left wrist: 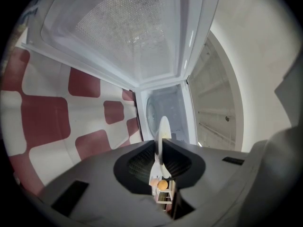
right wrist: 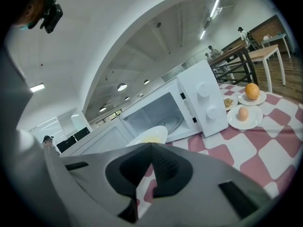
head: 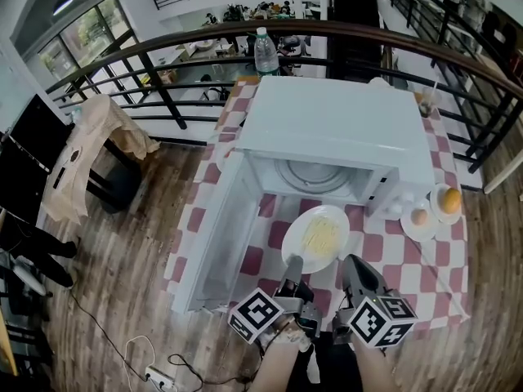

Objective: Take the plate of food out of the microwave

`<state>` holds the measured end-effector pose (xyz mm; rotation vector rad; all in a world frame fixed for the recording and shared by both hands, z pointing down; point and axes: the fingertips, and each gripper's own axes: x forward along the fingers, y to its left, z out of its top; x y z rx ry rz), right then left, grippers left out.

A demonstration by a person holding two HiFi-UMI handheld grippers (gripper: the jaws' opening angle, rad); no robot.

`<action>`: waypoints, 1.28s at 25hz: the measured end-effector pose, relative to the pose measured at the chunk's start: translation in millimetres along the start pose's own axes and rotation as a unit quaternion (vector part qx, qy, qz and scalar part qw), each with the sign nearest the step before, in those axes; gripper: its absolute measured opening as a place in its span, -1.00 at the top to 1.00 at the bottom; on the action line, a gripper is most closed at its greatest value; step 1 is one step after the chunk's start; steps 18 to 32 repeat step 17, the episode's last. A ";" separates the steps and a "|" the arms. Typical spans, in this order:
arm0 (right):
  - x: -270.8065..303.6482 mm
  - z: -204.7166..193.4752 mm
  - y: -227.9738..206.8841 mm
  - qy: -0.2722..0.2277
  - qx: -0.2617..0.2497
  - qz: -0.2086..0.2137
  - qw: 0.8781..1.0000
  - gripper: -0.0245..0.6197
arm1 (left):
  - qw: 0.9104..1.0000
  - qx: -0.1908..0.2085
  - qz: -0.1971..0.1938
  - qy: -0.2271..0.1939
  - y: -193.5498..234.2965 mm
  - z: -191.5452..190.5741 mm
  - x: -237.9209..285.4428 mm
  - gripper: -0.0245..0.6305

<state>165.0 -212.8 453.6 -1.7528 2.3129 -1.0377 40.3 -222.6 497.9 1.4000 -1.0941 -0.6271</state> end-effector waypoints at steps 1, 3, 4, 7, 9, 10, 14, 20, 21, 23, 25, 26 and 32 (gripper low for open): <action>0.0 0.1 -0.6 0.000 0.001 0.000 1.000 0.96 | 1.000 0.000 0.000 0.000 -0.1 -0.6 0.2 0.76; -0.1 0.9 -1.1 0.001 0.002 0.001 1.000 0.95 | 1.000 0.000 0.000 0.001 -1.2 -1.8 0.9 0.76; -0.1 1.2 -1.2 0.002 0.003 0.001 1.000 0.96 | 1.000 0.000 0.000 0.001 -1.7 -2.3 1.2 0.76; 0.5 0.3 -2.3 0.003 0.002 0.001 1.000 0.95 | 1.000 0.000 0.003 -0.001 0.1 -2.9 1.5 0.76; 0.6 -0.4 -2.9 0.004 0.002 0.001 1.000 0.96 | 1.000 -0.001 0.004 -0.001 1.3 -3.3 2.0 0.76; 0.4 -0.4 -3.2 0.004 0.002 0.002 1.000 0.96 | 1.000 -0.002 0.004 -0.001 1.2 -3.7 2.2 0.76; -1.1 0.6 -4.0 0.006 0.003 0.003 1.000 0.96 | 1.000 -0.001 0.006 0.001 0.4 -5.8 1.8 0.76; -2.1 0.4 -3.1 0.007 0.003 0.004 1.000 0.95 | 1.000 -0.001 0.006 0.001 -0.2 -6.3 0.9 0.76; -2.1 0.4 -3.1 0.007 0.003 0.004 1.000 0.95 | 1.000 -0.001 0.006 0.001 -0.2 -6.3 0.9 0.76; -2.1 0.4 -3.1 0.007 0.003 0.004 1.000 0.95 | 1.000 -0.001 0.006 0.001 -0.2 -6.3 0.9 0.76; -2.1 0.4 -3.1 0.007 0.003 0.004 1.000 0.95 | 1.000 -0.001 0.006 0.001 -0.2 -6.3 0.9 0.76; -2.1 0.4 -3.1 0.007 0.003 0.004 1.000 0.95 | 1.000 -0.001 0.006 0.001 -0.2 -6.3 0.9 0.76; -2.1 0.4 -3.1 0.007 0.003 0.004 1.000 0.95 | 1.000 -0.001 0.006 0.001 -0.2 -6.3 0.9 0.76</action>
